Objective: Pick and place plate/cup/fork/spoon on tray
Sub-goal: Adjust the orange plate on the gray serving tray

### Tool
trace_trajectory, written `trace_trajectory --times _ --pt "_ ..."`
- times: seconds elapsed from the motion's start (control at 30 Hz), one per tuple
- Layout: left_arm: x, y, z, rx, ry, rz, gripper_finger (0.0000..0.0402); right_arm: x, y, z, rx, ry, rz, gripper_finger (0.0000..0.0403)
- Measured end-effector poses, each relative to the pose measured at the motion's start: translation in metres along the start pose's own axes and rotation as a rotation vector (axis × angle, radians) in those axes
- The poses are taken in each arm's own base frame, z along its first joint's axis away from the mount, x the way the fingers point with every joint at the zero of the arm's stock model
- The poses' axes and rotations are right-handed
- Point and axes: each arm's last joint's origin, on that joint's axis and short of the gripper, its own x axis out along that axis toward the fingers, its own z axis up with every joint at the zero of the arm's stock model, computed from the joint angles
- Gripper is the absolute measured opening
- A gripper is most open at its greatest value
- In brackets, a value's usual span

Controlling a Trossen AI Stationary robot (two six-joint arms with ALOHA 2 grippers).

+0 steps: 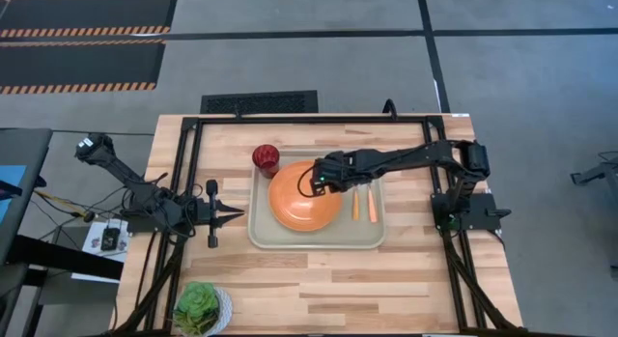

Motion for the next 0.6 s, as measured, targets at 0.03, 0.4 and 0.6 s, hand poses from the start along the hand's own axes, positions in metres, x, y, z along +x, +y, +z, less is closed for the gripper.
trace_trajectory --times 0.03,0.4,0.6 --pt "0.0 0.0 0.0 0.001 0.0 0.0 0.002 0.001 0.0 0.0 0.0 0.011 0.012 0.0016" --pt "0.0 0.0 0.0 -0.002 0.0 0.0 0.002 0.021 0.004 -0.011 -0.046 0.101 0.02 0.0015" --pt "0.0 0.0 0.001 -0.006 -0.004 0.001 0.002 0.053 0.005 -0.018 -0.061 0.176 -0.024 0.0018"
